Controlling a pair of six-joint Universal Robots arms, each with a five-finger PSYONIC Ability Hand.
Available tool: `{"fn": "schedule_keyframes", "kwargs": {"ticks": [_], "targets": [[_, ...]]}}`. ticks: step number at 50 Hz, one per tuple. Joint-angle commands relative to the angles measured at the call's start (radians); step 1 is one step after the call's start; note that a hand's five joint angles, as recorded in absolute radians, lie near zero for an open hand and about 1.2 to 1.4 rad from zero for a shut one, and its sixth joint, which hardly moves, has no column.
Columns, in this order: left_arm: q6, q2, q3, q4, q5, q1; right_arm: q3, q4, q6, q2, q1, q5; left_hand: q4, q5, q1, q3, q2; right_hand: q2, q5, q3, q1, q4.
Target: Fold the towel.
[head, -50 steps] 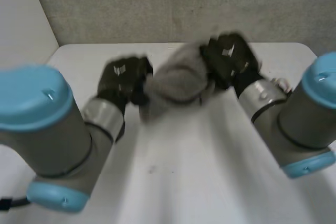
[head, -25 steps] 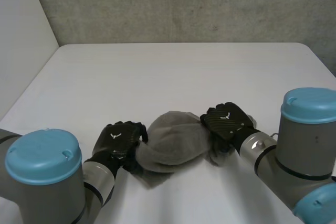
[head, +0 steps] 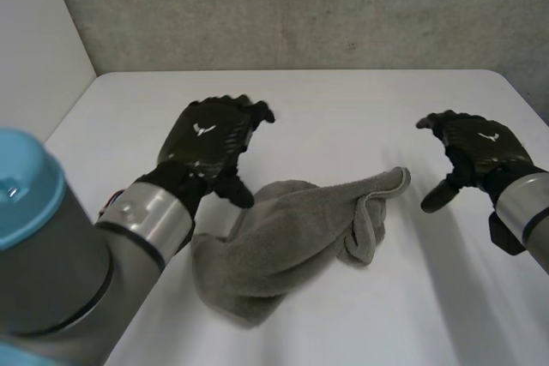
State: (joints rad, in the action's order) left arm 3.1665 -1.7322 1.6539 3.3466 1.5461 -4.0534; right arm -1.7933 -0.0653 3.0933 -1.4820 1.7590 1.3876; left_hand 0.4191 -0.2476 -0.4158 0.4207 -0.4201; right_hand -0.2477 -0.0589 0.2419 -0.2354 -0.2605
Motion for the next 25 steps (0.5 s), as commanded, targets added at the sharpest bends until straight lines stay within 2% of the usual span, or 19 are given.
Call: {"fn": "schedule_keyframes", "kwargs": {"ticks": [1, 10, 16, 25], "targets": [[0.000, -0.163, -0.166, -0.038, -0.046, 0.002, -0.046, 0.009, 0.010, 0.008, -0.027, 0.007, 0.111, -0.108, -0.115, 0.110, -0.110, 0.073, 0.059, -0.067, 0.061, 0.086], [0.001, -0.354, -0.370, -0.147, -0.067, 0.005, -0.080, 0.036, 0.018, 0.008, -0.036, 0.007, 0.112, -0.108, -0.115, 0.110, -0.110, 0.073, 0.059, -0.067, 0.061, 0.086], [0.016, -0.478, -0.506, -0.243, -0.152, 0.005, -0.100, 0.099, 0.048, 0.016, -0.041, -0.002, 0.112, -0.108, -0.115, 0.110, -0.110, 0.073, 0.059, -0.067, 0.061, 0.086], [0.098, -0.547, -0.559, -0.318, -0.176, 0.005, -0.103, 0.133, 0.149, 0.101, -0.032, -0.102, 0.112, -0.108, -0.115, 0.110, -0.110, 0.073, 0.059, -0.067, 0.061, 0.086]]}}
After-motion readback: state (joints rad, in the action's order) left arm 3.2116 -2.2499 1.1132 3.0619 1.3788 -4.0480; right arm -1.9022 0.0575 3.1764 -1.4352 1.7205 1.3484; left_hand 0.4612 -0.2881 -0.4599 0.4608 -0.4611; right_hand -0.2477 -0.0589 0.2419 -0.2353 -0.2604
